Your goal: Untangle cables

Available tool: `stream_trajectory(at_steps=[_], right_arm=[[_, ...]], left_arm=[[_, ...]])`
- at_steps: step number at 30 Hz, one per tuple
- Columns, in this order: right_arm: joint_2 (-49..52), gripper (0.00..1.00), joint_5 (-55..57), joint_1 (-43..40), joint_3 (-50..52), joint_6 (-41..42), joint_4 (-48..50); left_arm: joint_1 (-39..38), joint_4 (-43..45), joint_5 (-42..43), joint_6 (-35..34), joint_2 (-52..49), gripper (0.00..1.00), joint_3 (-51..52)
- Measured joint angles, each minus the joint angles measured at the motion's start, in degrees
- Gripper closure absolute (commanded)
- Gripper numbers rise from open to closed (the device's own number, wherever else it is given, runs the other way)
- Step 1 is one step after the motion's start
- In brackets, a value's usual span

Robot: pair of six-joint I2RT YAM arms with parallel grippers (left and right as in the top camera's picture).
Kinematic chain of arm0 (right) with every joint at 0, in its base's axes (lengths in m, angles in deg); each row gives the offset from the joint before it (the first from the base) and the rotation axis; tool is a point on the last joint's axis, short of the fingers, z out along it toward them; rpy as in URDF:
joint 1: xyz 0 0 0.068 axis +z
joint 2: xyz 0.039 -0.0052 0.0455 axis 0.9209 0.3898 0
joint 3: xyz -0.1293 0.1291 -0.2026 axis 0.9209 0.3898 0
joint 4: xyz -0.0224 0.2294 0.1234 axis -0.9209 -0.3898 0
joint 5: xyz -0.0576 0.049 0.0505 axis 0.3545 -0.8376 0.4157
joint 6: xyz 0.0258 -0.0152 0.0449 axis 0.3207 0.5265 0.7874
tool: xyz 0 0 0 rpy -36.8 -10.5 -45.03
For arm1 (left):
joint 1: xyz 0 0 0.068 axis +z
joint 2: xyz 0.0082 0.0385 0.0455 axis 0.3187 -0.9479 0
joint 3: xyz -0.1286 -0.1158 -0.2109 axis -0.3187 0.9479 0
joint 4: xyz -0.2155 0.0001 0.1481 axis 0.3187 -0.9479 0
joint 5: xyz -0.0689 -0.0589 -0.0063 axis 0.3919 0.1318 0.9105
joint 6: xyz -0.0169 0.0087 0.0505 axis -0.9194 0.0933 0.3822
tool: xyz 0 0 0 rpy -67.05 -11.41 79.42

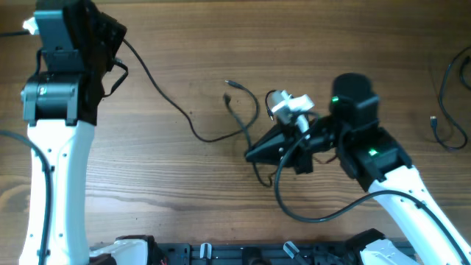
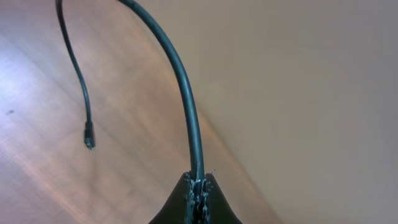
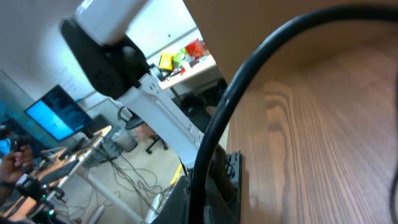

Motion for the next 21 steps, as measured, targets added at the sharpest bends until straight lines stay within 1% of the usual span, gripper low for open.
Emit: stream_trajectory(at_steps=[2, 3, 4, 6, 7, 8, 9, 11, 12, 13, 15, 16, 18, 21], right_arm=[[-0.50, 0.96, 0.94, -5.60, 0.17, 10.71, 17.29], [-0.52, 0.96, 3.28, -8.85, -0.02, 14.78, 22.40], [-0.07, 0.96, 8.20, -15.19, -0.37, 20.15, 26.64], [2.89, 0.96, 14.38, -22.99, -1.84, 24.24, 25.33], [6.36, 0.96, 17.29, -27.58, -4.15, 25.16, 22.12], [9.77, 0.96, 19.63, -30.97, -6.99, 23.58, 14.69], [13.25, 0.96, 22.38, -32.89, -10.88, 22.08, 8.20], [17.75, 0.96, 28.30, -33.38, -19.56, 15.85, -10.25], [20.76, 0.96, 33.77, -33.35, -26.58, 11.98, -18.93], [24.46, 0.96, 40.37, -33.42, -36.61, 7.58, -26.84], [28.57, 0.96, 50.05, -34.60, -51.52, 2.62, -35.54], [30.12, 0.96, 53.75, -36.09, -57.07, 0.63, -37.16], [30.82, 0.96, 58.73, -39.89, -60.22, -1.33, -38.38], [32.59, 0.96, 66.31, -46.64, -60.43, -2.67, -42.23]], left_arm=[[0.00, -2.36, -0.48, 0.00, -2.36, 0.96, 0.00], [0.00, -3.34, -0.37, 0.02, -3.13, 0.96, 0.02], [0.00, -3.63, 0.24, 0.33, -3.85, 0.96, 0.04], [0.00, -3.80, 1.53, 1.36, -4.04, 0.96, 0.07], [0.00, -3.82, 1.99, 1.75, -4.04, 0.96, 0.07], [0.00, -3.98, 2.38, 2.05, -4.04, 0.96, 0.09], [0.00, -4.13, 2.67, 2.19, -4.04, 0.96, 0.09], [0.00, -4.15, 3.04, 2.43, -4.07, 0.96, 0.09], [0.00, -4.20, 3.28, 2.56, -4.04, 0.96, 0.09], [0.00, -4.22, 3.72, 2.60, -4.04, 0.96, 0.09], [0.00, -4.31, 4.13, 2.60, -4.04, 0.96, 0.11], [0.00, -4.63, 4.24, 2.60, -4.04, 0.96, 0.11], [0.00, -5.25, 4.63, 2.89, -4.04, 0.96, 0.11], [0.00, -5.44, 7.80, 4.11, -4.04, 0.96, 0.11]])
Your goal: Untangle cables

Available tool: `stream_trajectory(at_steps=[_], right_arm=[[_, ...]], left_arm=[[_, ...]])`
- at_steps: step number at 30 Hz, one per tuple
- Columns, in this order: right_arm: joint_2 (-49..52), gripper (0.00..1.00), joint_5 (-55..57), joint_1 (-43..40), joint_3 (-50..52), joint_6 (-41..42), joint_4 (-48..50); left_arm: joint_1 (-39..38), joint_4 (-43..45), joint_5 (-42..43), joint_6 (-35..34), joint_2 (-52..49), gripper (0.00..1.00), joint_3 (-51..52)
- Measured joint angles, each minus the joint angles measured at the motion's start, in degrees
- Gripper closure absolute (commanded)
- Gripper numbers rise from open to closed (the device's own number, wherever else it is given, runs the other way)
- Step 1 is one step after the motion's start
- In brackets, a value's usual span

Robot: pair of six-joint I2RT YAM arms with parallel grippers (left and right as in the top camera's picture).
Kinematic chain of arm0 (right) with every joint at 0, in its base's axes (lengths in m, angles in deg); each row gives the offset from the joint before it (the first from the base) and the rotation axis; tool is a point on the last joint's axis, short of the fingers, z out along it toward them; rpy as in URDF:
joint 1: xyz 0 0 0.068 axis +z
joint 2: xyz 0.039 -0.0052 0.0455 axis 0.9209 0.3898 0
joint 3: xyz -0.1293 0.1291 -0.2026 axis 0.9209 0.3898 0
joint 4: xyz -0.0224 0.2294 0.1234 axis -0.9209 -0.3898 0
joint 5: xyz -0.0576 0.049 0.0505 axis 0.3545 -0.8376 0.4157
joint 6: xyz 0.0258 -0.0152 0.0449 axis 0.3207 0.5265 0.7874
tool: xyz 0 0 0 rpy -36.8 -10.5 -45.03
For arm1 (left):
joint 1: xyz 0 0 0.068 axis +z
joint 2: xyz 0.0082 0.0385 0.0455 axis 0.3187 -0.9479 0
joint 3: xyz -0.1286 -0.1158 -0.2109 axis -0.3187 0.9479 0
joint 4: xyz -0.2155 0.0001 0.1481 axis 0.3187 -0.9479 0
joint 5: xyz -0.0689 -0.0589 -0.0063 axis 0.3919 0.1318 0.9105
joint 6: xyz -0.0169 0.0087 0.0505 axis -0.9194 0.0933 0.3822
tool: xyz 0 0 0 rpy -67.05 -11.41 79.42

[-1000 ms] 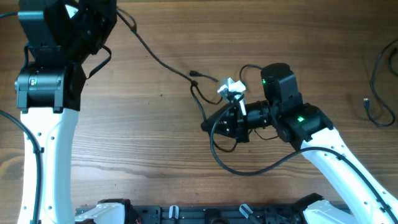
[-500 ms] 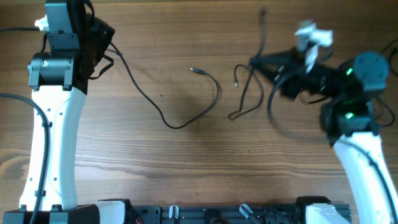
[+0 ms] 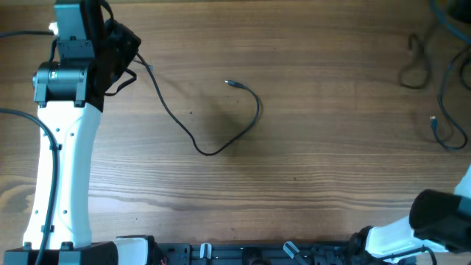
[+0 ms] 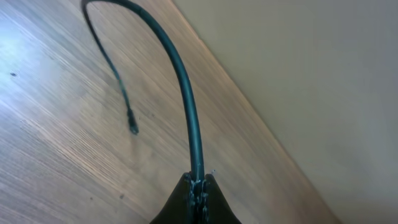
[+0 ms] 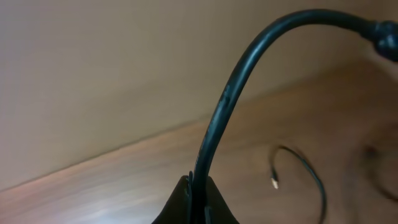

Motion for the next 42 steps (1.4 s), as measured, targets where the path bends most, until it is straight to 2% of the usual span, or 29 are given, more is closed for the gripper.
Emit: stream_trajectory(at_steps=[1, 2, 3, 4, 5, 9, 11, 13, 14, 15, 16, 17, 18, 21, 24, 27, 29, 32, 34, 38, 42], right_arm=[[1.62, 0.96, 2.51, -2.93, 0.00, -0.17, -1.66], [2.43, 0.89, 3.28, -4.20, 0.00, -0.26, -1.92], [3.63, 0.43, 3.89, -5.84, -0.02, -0.26, -2.62], [4.46, 0.06, 3.89, -6.60, -0.09, -0.52, -3.37], [6.73, 0.00, 3.63, -7.98, -0.07, -0.46, -4.76], [9.86, 0.00, 1.79, -7.87, -0.07, -0.37, -7.08], [9.79, 0.00, -3.67, -7.72, -0.07, -0.28, -9.07], [9.79, 0.00, -13.88, -7.13, -0.07, -3.87, -12.55], [9.79, 0.00, -17.35, -6.21, -0.07, -5.31, -14.10], [9.79, 0.00, -19.54, -4.46, -0.07, -6.86, -15.69], [9.79, 0.00, -21.51, -1.18, -0.07, -8.41, -16.68], [9.79, 0.00, -22.12, 0.57, -0.07, -9.07, -16.96], [9.79, 0.00, -22.73, 3.21, -0.07, -9.60, -17.11], [9.79, 0.00, -23.10, 10.62, -0.07, -11.13, -17.42], [9.79, 0.00, -23.10, 18.05, -0.07, -14.71, -19.74], [9.79, 0.00, -21.75, 25.51, -0.02, -16.76, -21.55], [9.81, 0.00, -21.24, 31.52, 0.79, -15.45, -19.32], [10.34, 0.11, -20.41, 40.06, 4.55, -8.52, -10.99], [13.14, 0.15, -19.52, 46.27, 7.96, -0.28, -3.41], [19.54, 0.34, -15.39, 53.35, 12.41, 14.27, 8.57], [26.80, 0.38, -13.49, 57.51, 12.81, 26.86, 18.45]], left_arm=[[-0.02, 0.00, 0.87, 0.44, 0.00, 0.96, 0.00], [-0.31, -0.04, 2.16, 0.85, 0.00, 0.96, 0.00], [-0.66, -0.04, 2.51, 0.98, 0.00, 0.96, 0.00], [-1.31, -0.02, 2.80, 1.07, 0.00, 0.96, 0.00], [-2.67, -0.02, 3.17, 1.09, 0.00, 0.96, 0.00], [-5.01, 0.20, 3.87, 1.29, 0.00, 0.96, 0.00], [-5.51, 0.22, 3.85, 1.31, 0.00, 0.96, 0.00], [-6.23, 0.37, 3.85, 1.31, 0.00, 0.96, 0.00], [-7.08, 0.44, 3.85, 1.31, 0.00, 0.83, 0.00], [-7.58, 0.39, 3.89, 1.31, 0.00, 0.46, 0.00], [-8.11, 0.31, 4.59, 1.60, -0.02, 0.14, 0.00], [-8.35, -0.13, 5.66, 1.92, -0.02, 0.03, 0.00], [-8.39, -0.81, 6.73, 2.01, -0.20, 0.00, -0.02], [-8.39, -5.79, 8.98, 3.48, -2.14, 0.00, 0.00], [-8.15, -7.76, 9.18, 8.55, -3.87, 0.00, 0.00], [-2.86, -6.16, 9.44, 10.25, -3.63, 0.00, 0.00], [5.18, -5.84, 9.29, 9.97, -2.95, 0.01, 0.00], [13.79, -6.99, 9.51, 9.66, -1.70, 0.00, 0.00], [17.14, -7.85, 9.70, 9.64, -1.57, 0.00, 0.00], [17.40, -7.96, 10.03, 9.64, -1.57, 0.00, 0.00], [17.42, -8.00, 10.03, 9.64, -1.57, 0.00, 0.00]])
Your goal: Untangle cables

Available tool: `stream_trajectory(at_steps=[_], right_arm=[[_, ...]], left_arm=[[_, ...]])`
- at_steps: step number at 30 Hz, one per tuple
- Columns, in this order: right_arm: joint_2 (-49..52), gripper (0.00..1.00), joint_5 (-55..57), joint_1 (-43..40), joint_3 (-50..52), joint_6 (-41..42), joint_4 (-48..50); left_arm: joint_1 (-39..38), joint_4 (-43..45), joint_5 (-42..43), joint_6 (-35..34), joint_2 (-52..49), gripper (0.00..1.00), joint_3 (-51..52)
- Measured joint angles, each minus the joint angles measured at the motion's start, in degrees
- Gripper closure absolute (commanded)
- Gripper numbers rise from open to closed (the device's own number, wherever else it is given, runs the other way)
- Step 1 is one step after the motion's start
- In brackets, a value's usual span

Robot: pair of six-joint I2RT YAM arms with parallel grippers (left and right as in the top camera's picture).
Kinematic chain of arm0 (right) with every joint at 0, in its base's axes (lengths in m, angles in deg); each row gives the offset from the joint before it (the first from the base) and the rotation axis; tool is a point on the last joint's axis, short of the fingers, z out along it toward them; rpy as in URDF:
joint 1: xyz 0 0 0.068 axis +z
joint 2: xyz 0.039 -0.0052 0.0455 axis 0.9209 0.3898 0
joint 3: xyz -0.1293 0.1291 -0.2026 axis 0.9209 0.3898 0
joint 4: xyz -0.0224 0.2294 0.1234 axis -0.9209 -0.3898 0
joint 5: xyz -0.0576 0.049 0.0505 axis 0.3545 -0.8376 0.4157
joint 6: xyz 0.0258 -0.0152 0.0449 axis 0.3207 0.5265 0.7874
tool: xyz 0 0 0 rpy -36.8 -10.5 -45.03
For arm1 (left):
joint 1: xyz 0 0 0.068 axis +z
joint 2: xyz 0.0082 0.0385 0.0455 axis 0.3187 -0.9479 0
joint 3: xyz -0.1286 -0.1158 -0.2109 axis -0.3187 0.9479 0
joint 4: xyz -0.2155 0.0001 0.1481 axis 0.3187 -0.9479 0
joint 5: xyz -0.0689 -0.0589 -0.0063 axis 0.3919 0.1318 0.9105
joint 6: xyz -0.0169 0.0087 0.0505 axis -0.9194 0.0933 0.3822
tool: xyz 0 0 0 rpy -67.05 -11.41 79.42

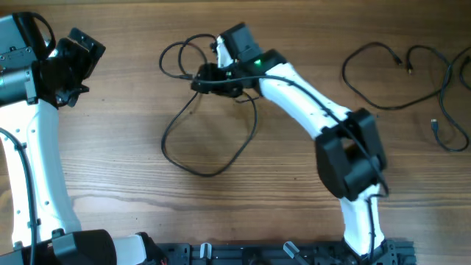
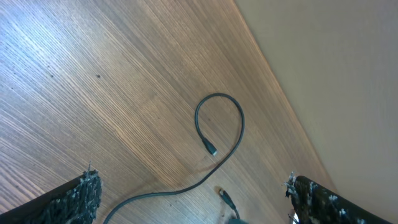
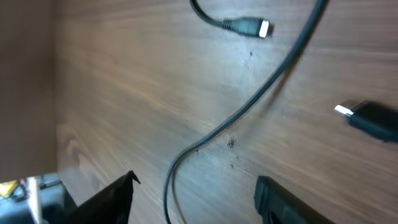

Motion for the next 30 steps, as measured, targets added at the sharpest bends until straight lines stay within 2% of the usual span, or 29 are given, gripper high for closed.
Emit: stream_trajectory(at_steps=[6, 9, 10, 13, 14, 15, 18, 20, 22, 26, 28, 30], right_arm=[[8.96, 0.41, 1.73, 4.02, 0.13, 12.20, 11.10], [12.07, 0.42, 1.92, 4.63, 0.20, 14.51, 16.48], [12.26, 0.48, 1.97, 4.72, 0.20, 15.02, 17.46], [13.11, 0.77, 2.75, 5.09, 0.20, 15.65, 20.06], [13.60, 0.91, 2.80, 5.29, 0.20, 15.13, 20.17], [13.79, 0.96, 2.82, 5.29, 0.20, 15.30, 20.04], [13.92, 0.95, 0.00, 4.72, 0.20, 12.26, 20.02], [12.83, 0.96, -1.64, 2.64, 0.22, 8.20, 16.39], [6.93, 0.96, -2.21, -1.46, 0.46, 3.28, 12.50], [-14.93, 0.96, -2.51, -14.71, 0.42, -2.34, 8.46], [-25.40, 0.96, -2.54, -27.36, -0.42, -2.95, 8.90], [-31.06, 0.96, -2.47, -42.03, -2.36, -2.69, 9.16]], left_arm=[[0.00, -0.20, 0.00, 0.00, 0.00, 0.00, 0.00], [0.00, -0.22, 0.02, 0.00, 0.00, 0.00, 0.00], [0.00, -0.39, 0.02, 0.00, 0.00, 0.00, 0.00], [0.00, -0.76, 0.02, 0.00, 0.00, 0.00, 0.00], [0.00, -0.83, 0.02, 0.00, 0.00, 0.00, 0.00], [-0.02, -0.85, 0.02, 0.00, 0.00, 0.00, 0.00], [-0.13, -1.29, 0.02, 0.00, 0.00, 0.00, 0.00], [-0.74, -1.33, 0.02, 0.00, 0.00, 0.00, 0.00], [-2.27, -1.40, 0.02, 0.00, 0.00, 0.00, 0.00], [-5.68, -1.46, 0.04, 0.00, 0.00, 0.00, 0.00], [-7.21, -1.49, 0.04, 0.00, 0.00, 0.00, 0.00], [-8.85, -1.44, 0.07, 0.00, 0.00, 0.00, 0.00]])
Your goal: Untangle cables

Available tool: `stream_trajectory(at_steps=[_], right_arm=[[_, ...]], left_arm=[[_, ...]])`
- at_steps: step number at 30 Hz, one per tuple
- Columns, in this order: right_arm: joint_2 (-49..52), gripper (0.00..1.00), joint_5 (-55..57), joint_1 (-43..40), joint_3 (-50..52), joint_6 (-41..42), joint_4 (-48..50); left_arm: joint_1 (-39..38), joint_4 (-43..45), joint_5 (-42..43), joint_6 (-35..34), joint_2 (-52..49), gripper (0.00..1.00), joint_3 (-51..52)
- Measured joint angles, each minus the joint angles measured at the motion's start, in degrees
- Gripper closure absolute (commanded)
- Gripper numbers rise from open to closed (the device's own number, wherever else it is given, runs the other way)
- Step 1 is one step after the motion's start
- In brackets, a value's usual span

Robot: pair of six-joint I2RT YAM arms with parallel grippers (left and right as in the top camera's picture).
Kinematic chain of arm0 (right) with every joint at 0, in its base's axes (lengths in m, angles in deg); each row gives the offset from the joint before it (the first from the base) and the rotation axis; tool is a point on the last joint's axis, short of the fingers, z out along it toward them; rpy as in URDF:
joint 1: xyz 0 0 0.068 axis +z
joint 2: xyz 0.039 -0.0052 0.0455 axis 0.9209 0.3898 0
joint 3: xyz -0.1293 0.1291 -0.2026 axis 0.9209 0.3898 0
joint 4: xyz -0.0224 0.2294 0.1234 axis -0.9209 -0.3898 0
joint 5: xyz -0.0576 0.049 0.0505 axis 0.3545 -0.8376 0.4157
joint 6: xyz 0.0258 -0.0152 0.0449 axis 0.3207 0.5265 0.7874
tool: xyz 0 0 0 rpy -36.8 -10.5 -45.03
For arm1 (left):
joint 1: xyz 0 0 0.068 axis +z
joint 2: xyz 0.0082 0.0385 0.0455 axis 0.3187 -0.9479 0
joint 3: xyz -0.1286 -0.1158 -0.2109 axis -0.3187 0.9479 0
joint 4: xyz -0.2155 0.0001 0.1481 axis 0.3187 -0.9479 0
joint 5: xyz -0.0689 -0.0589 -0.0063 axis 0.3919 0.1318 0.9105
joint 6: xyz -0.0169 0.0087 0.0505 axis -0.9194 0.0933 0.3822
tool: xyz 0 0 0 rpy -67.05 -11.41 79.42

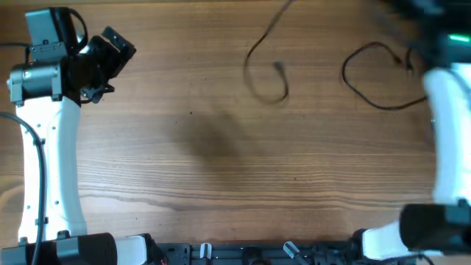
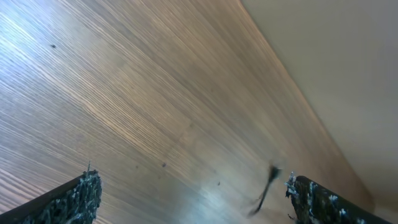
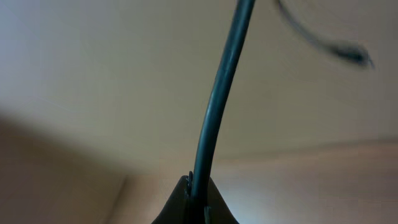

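Note:
A thin black cable (image 1: 257, 79), motion-blurred, curls on the wooden table at upper middle, its plug end (image 1: 278, 66) hanging free. A second black cable (image 1: 366, 94) loops at the right. My right gripper (image 3: 198, 186) is shut on a black cable (image 3: 217, 93) that rises straight out of its jaws; a loose end (image 3: 354, 55) swings above. Overhead, the right arm (image 1: 444, 103) is blurred at the far right edge. My left gripper (image 1: 116, 48) stands open and empty at the upper left. In the left wrist view, a blurred cable end (image 2: 267, 183) shows between its fingertips (image 2: 87, 194).
The wooden table (image 1: 221, 169) fills the view, with a black rail (image 1: 243, 254) along its front edge. The left arm's white link (image 1: 48, 169) runs down the left side. A beige wall (image 2: 336, 68) lies beyond the table's far edge.
My right gripper was open at a tangle of loops at upper middle-left; now it is shut on a cable at the far right. The tangle is gone, one blurred cable remaining at upper middle.
Both grippers were first shut on cable, left at the upper left, right at mid table. Then the right arm was at the lower right, both still holding. Then both stood open, the right over a tangle. Now the right holds cable at the far right.

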Motion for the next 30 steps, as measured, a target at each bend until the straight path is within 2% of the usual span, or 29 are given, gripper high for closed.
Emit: stream_trajectory(at_steps=[4, 6, 8, 14, 16, 19, 21, 24, 27, 28, 29, 30], right_arm=[[-1.16, 0.96, -4.98, -21.92, -0.87, 1.77, -1.25], [-1.07, 0.96, -6.64, -29.92, -0.87, 1.11, -2.78], [-1.07, 0.96, -6.75, -32.33, -0.87, -0.09, -3.56], [-1.03, 0.96, -2.25, -34.36, -1.31, -4.33, -3.76], [-0.68, 0.96, -1.25, -34.36, -5.44, -4.79, -3.52], [-0.72, 0.96, -0.13, -34.36, -16.79, -4.96, -3.28], [-1.11, 0.96, 0.83, -34.36, -19.45, -5.90, -3.41], [-0.26, 0.96, 4.96, -34.16, -19.96, -9.75, -10.60], [7.17, 0.95, 8.31, -32.52, -20.22, -14.10, -19.28], [9.44, 0.90, 8.55, -31.98, -20.13, -14.58, -20.72], [12.39, 0.74, 8.96, -31.01, -20.04, -15.06, -23.56], [14.82, 0.67, 9.27, -30.08, -20.04, -15.52, -25.77]], left_arm=[[-2.16, 0.22, -0.04, 0.00, 0.00, 0.00, 0.00], [-2.99, 0.85, -0.07, 0.00, 0.00, 0.00, 0.00], [-3.74, 1.31, -0.07, 0.00, 0.00, 0.00, 0.00], [-5.60, 3.10, -0.07, 0.00, 0.00, 0.00, 0.00], [-6.49, 3.91, -0.07, 0.00, 0.00, 0.00, 0.00], [-7.39, 4.55, -0.07, 0.00, 0.00, 0.00, 0.00], [-7.43, 4.57, -0.07, 0.00, 0.00, 0.00, 0.00], [-7.43, 4.59, -0.07, 0.00, 0.00, 0.00, 0.00], [-7.43, 4.74, -0.07, 0.00, 0.00, 0.00, 0.00], [-7.43, 4.76, -0.07, 0.00, 0.00, 0.00, 0.00], [-7.43, 4.76, -0.07, 0.00, 0.00, 0.00, 0.00], [-7.43, 4.76, -0.07, 0.00, 0.00, 0.00, 0.00]])
